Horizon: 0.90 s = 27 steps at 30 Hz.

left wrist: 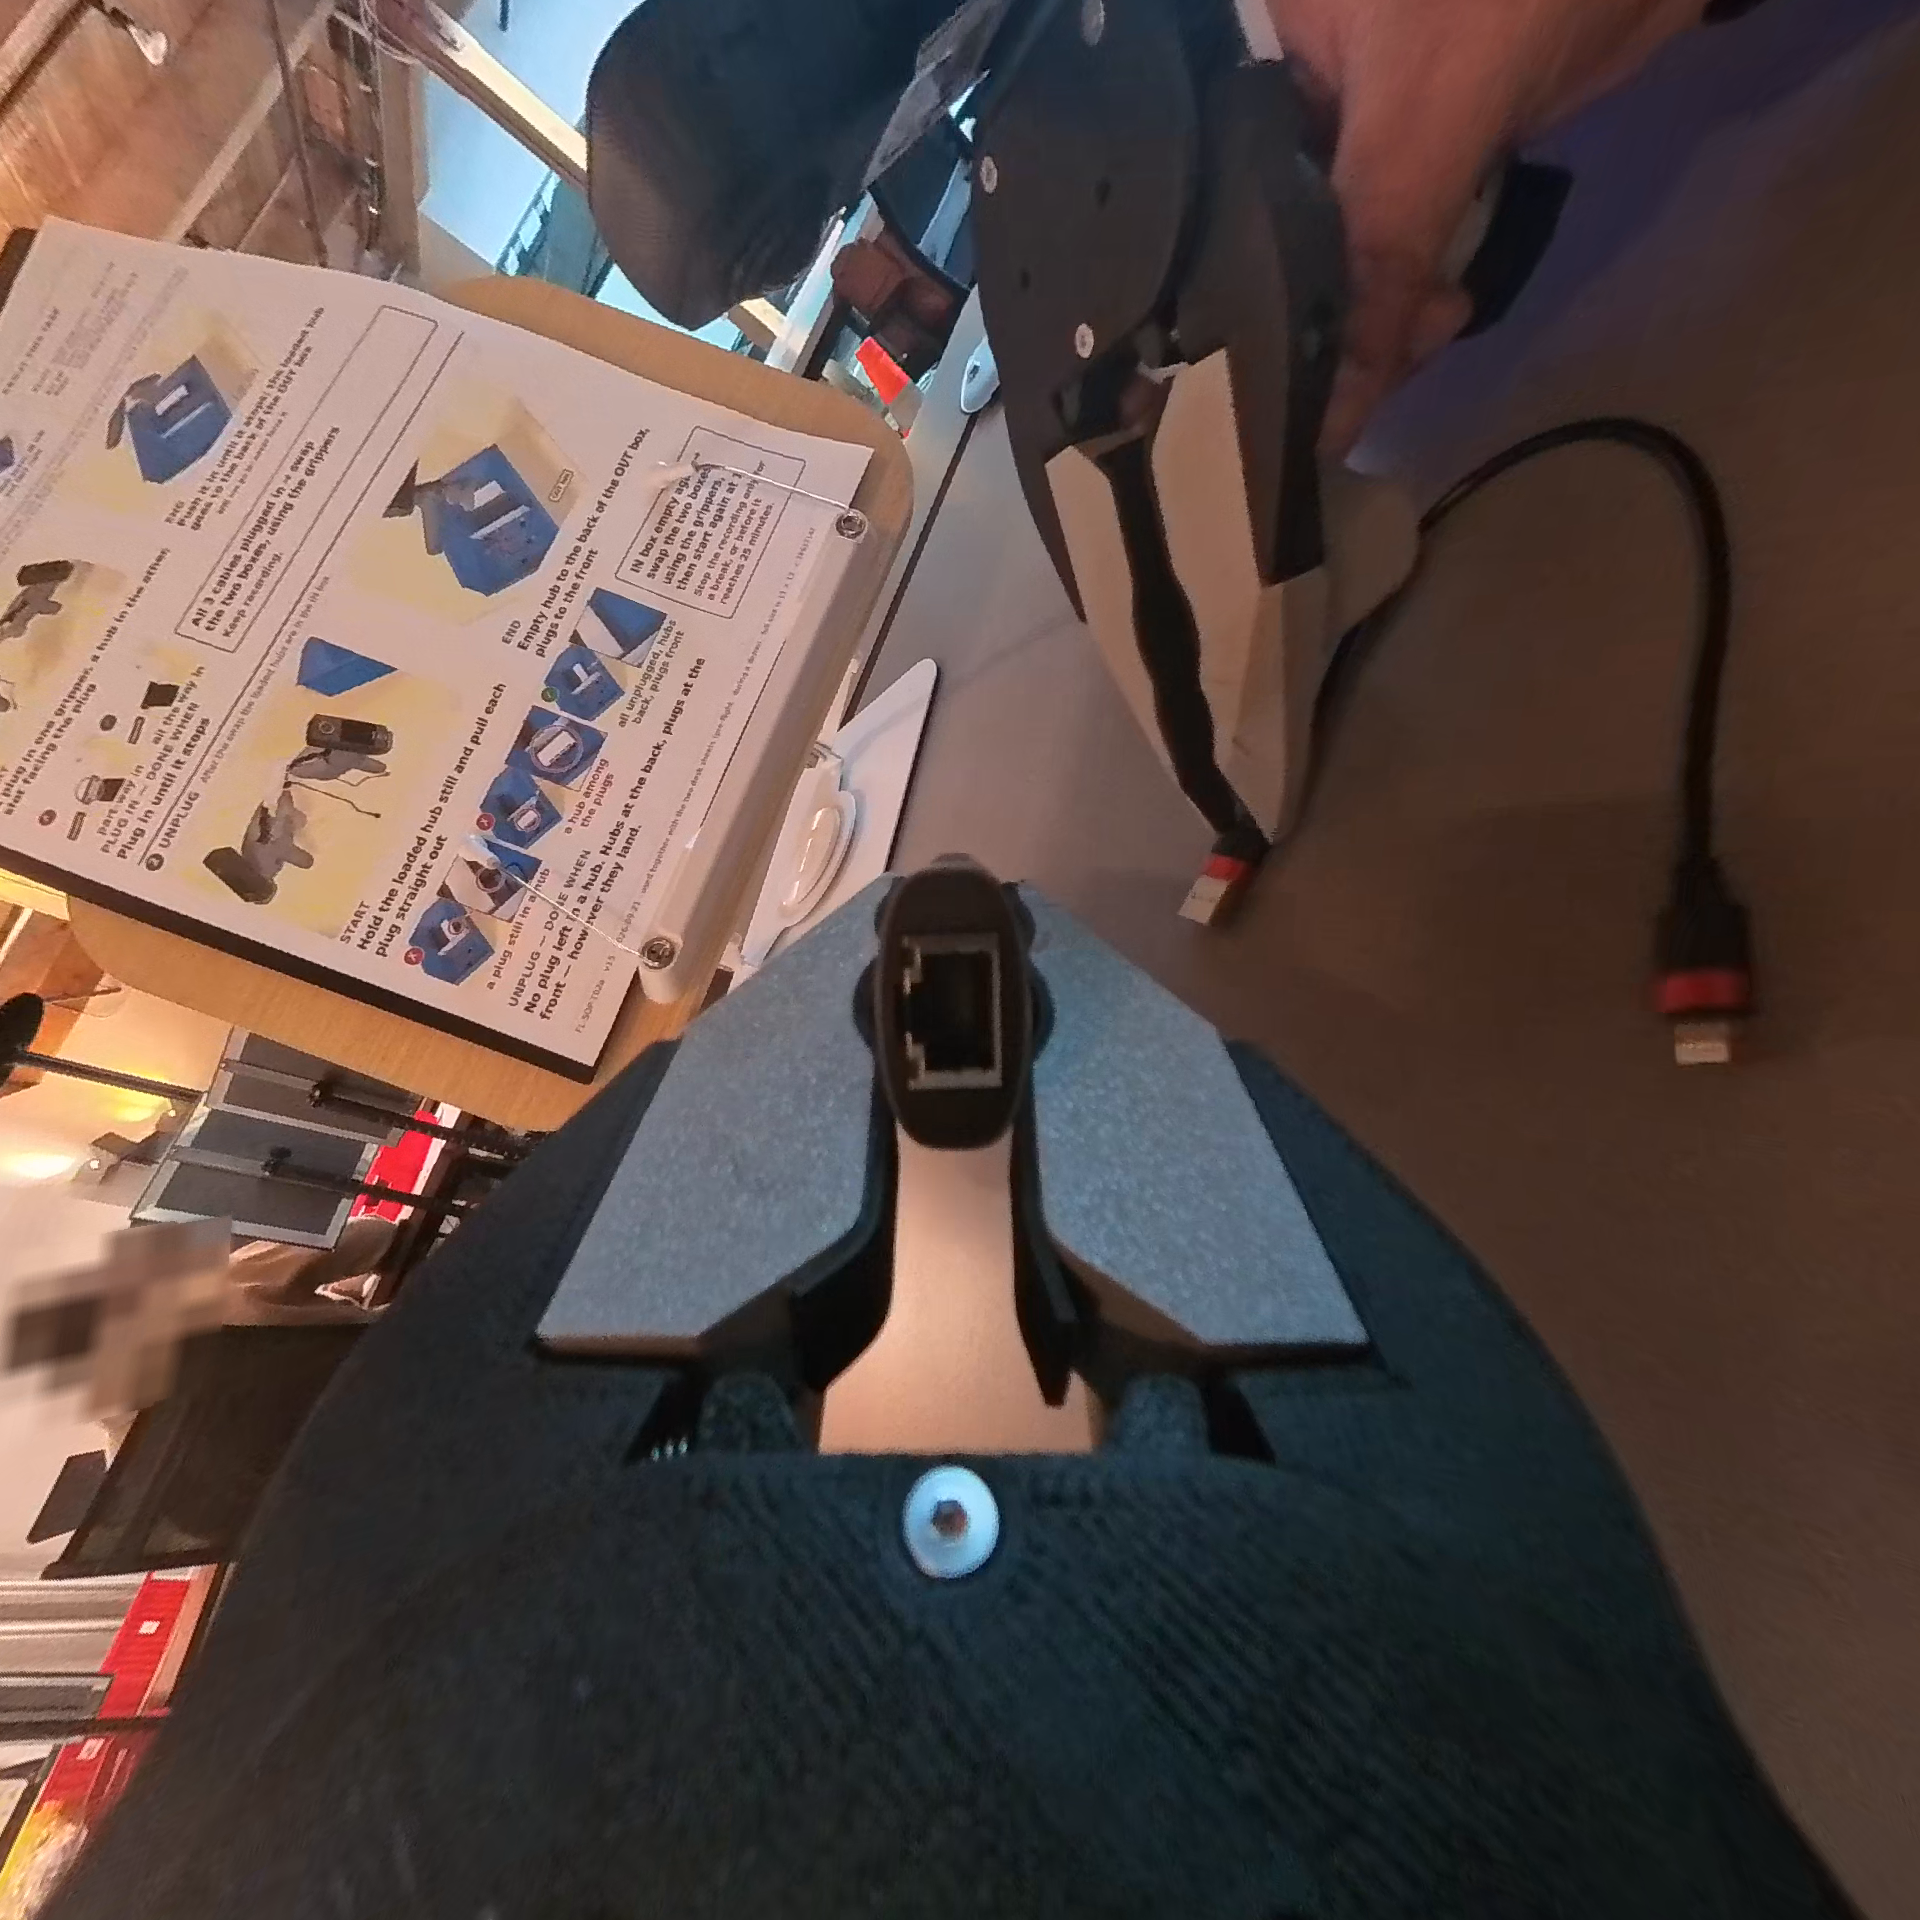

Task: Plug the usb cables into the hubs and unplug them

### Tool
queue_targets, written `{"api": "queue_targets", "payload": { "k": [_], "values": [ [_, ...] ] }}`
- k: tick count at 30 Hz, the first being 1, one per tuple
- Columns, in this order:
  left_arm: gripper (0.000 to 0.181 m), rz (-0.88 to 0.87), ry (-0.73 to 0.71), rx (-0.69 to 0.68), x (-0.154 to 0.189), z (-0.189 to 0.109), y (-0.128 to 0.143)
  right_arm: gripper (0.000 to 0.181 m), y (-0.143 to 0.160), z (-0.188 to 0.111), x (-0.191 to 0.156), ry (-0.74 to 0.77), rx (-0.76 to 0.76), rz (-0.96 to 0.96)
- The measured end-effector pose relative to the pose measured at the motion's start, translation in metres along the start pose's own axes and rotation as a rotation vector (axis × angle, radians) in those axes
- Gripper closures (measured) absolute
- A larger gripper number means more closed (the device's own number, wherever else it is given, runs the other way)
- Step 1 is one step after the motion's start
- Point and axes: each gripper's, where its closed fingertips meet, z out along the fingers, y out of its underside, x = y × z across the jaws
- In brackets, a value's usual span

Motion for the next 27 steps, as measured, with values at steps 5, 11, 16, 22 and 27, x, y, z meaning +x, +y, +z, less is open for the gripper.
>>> {"api": "queue_targets", "payload": {
  "k": [5,11,16,22,27],
  "values": [
    [0.167,0.002,0.0,-0.001,0.0,0.0,0.0,0.17,-0.002,0.001,0.0,0.003,0.01,0.0],
    [0.167,0.005,-0.004,-0.004,-0.001,0.0,0.0,0.167,-0.003,0.002,0.001,0.008,0.022,0.003],
    [0.167,0.028,-0.005,-0.009,0.001,0.001,0.001,0.169,-0.004,0.003,0.001,0.011,0.029,0.001],
    [0.167,0.184,-0.081,-0.107,-0.002,0.005,0.015,0.169,-0.01,-0.007,0.002,-0.004,0.064,0.035],
    [0.167,0.357,-0.119,-0.15,0.004,0.008,0.018,0.17,-0.026,-0.021,-0.015,-0.054,0.118,0.017]
  ]
}}
